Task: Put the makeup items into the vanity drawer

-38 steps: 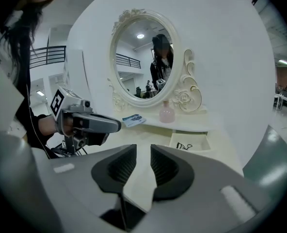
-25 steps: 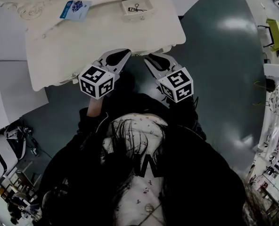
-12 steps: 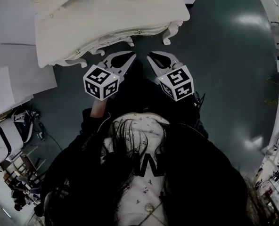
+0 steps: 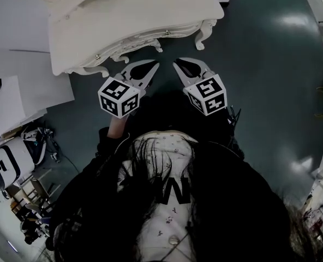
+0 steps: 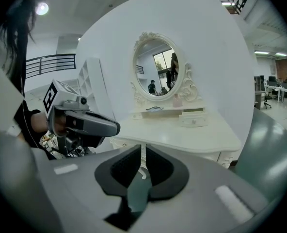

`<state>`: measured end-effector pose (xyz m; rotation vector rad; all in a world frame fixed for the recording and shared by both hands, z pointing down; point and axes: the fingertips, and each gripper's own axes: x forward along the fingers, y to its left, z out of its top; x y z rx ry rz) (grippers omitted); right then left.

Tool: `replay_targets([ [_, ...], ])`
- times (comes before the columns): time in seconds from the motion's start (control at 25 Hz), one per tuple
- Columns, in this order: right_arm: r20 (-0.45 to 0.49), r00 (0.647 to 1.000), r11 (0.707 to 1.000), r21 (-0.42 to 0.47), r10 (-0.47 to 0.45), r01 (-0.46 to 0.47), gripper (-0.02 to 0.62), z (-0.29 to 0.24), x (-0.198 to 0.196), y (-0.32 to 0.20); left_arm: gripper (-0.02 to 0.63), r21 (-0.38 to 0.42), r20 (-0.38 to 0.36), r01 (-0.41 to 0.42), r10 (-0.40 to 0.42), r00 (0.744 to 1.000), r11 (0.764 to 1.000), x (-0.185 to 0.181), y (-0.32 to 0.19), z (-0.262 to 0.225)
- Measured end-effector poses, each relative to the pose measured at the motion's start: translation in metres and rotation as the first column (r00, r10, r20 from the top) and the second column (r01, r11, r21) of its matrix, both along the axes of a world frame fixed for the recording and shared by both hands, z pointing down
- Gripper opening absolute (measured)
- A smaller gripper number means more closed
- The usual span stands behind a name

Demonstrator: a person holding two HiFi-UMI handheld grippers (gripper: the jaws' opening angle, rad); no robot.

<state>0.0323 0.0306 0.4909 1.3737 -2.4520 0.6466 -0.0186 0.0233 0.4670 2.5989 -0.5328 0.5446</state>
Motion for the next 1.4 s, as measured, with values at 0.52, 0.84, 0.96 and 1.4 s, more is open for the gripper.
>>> replay_targets([
  [0.52, -0.04, 0.999, 1.0, 0.001, 0.008, -0.008, 0.04, -0.008, -0.094, 0.012, 0.0, 0.006, -0.039, 0.024, -0.024, 0.999, 1.0, -0.1, 0.013, -0.009],
  [0.84, -0.044, 0.997, 0.998, 0.009, 0.06, -0.059, 0.04, -0.01, -0.153, 0.032, 0.0, 0.027, -0.038, -0.034, 0.035, 0.999, 0.999, -0.156, 0.038, -0.007],
  [0.96, -0.047, 0.997, 0.998, 0.005, 0.06, -0.06, 0.04, -0.008, -0.175, 0.04, 0.0, 0.03, -0.035, -0.039, 0.04, 0.999, 0.999, -0.177, 0.047, -0.006],
  [1.4, -0.049, 0.998, 0.999, 0.02, 0.04, -0.039, 0.009, -0.009, -0.228, 0.064, 0.0, 0.045, -0.062, -0.01, 0.013, 0.998, 0.999, -0.225, 0.067, -0.005],
])
